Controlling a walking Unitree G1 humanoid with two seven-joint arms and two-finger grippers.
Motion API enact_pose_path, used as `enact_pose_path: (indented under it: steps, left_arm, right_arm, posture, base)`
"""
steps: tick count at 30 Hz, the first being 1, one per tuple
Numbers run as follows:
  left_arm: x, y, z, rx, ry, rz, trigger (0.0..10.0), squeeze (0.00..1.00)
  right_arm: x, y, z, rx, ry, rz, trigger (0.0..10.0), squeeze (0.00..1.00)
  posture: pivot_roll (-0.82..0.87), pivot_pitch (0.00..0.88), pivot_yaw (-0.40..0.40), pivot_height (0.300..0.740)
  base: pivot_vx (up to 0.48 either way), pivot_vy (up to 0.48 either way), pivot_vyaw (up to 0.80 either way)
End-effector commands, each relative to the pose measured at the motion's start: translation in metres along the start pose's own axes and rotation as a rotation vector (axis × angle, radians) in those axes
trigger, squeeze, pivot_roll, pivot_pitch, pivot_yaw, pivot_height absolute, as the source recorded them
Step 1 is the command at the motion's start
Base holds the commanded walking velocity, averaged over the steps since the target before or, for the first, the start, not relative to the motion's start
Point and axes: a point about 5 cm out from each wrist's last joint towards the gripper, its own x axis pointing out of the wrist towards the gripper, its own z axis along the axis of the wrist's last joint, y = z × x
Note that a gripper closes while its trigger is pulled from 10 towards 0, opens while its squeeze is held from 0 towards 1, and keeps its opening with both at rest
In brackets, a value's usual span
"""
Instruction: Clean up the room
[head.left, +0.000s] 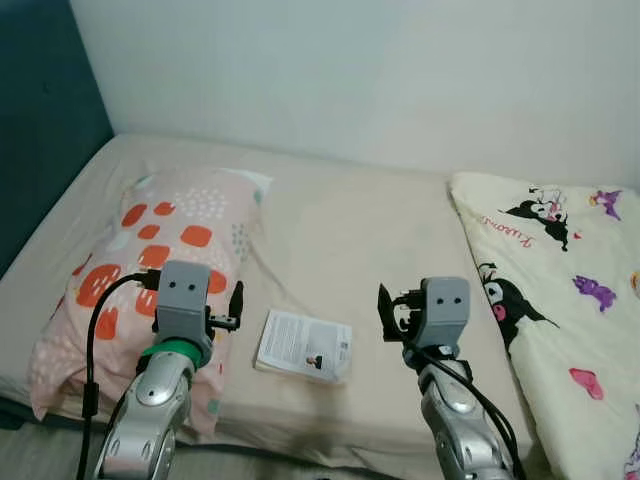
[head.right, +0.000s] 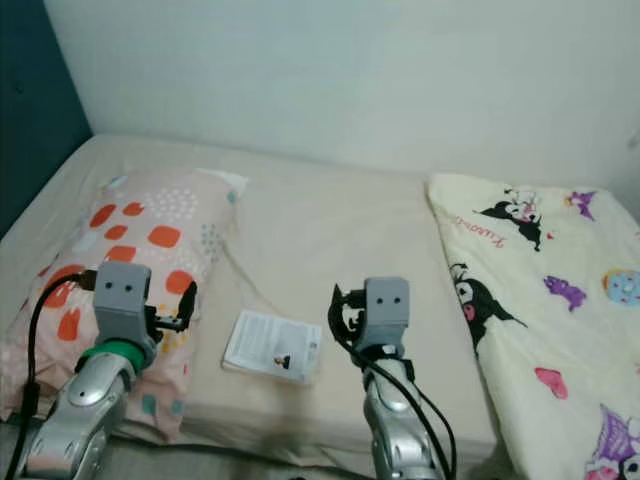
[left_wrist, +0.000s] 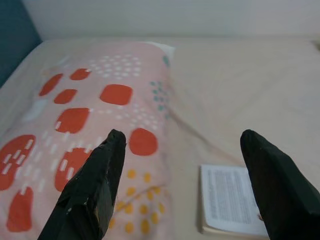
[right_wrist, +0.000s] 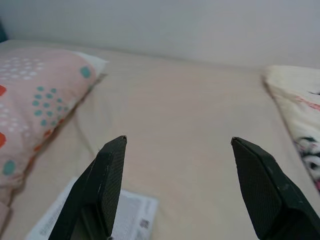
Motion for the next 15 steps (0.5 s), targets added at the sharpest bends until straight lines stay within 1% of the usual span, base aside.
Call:
enact_pose_path:
  steps: [1, 3, 12, 15]
  left_arm:
    - [-0.0010, -0.0012, -0.0045, 0.005, 0.012, -0.009, 10.0, 0.00]
    - [-0.0009, -0.0016, -0.0044, 0.004, 0.011, -0.011, 10.0, 0.00]
    - [-0.0002, -0.0024, -0.0045, 0.003, 0.012, -0.014, 10.0, 0.00]
    - [0.0003, -0.0026, -0.0042, 0.003, 0.010, -0.017, 10.0, 0.00]
  right_arm:
    - [-0.0018, -0.0028, -0.0041, 0.005, 0.013, -0.013, 10.0, 0.00]
    - [-0.0017, -0.0030, -0.0042, 0.006, 0.014, -0.013, 10.0, 0.00]
    - [-0.0017, -0.0035, -0.0052, 0.014, 0.022, -0.017, 10.0, 0.00]
    - [-0.0018, -0.0040, -0.0054, 0.010, 0.022, -0.022, 10.0, 0.00]
  posture:
    - [0.01, 0.054, -0.028, 0.740]
    - [0.01, 0.054, -0.028, 0.740]
    - [0.01, 0.054, -0.026, 0.740]
    - [0.01, 0.054, -0.026, 0.740]
  base:
    - [-0.326, 0.000, 0.00]
    - [-0.326, 0.000, 0.00]
    - [-0.327, 0.000, -0.79]
    - [-0.326, 0.000, -0.64]
